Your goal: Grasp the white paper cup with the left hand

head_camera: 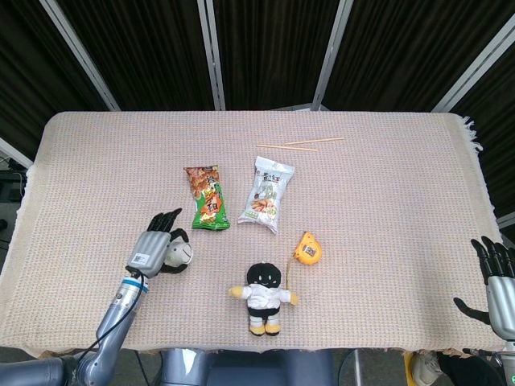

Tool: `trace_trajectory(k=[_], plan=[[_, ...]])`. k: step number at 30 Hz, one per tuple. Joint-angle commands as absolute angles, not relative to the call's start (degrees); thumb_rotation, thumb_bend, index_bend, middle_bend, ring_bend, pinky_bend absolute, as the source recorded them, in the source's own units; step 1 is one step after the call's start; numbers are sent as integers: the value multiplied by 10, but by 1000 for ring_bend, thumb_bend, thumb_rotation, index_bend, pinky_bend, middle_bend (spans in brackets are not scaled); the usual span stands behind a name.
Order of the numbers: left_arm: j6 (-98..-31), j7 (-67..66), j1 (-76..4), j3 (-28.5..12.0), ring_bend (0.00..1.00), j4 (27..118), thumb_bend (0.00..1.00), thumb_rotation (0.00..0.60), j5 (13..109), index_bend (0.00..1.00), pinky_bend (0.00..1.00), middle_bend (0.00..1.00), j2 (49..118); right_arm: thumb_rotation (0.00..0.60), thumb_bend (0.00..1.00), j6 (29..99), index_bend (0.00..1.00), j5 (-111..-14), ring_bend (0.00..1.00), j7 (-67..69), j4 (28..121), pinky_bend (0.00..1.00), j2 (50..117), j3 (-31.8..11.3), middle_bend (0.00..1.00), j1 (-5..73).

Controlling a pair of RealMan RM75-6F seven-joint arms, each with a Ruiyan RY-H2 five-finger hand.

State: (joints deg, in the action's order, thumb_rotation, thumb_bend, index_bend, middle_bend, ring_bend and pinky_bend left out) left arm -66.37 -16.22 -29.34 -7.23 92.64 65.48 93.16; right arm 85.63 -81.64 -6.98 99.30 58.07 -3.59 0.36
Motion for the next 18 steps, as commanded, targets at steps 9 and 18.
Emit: trace_trajectory(k=[9, 18], plan=[[-651, 97, -281, -42, 0, 786, 116, 600, 797, 439, 0, 0, 979, 600, 72, 853, 7, -816, 0, -72, 992, 0, 582, -35, 0, 5], [-655, 146, -263, -19, 0, 745, 114, 600, 816, 417, 0, 0, 957, 600, 72, 850, 7, -816, 0, -75, 992, 0, 582, -34, 0, 6]])
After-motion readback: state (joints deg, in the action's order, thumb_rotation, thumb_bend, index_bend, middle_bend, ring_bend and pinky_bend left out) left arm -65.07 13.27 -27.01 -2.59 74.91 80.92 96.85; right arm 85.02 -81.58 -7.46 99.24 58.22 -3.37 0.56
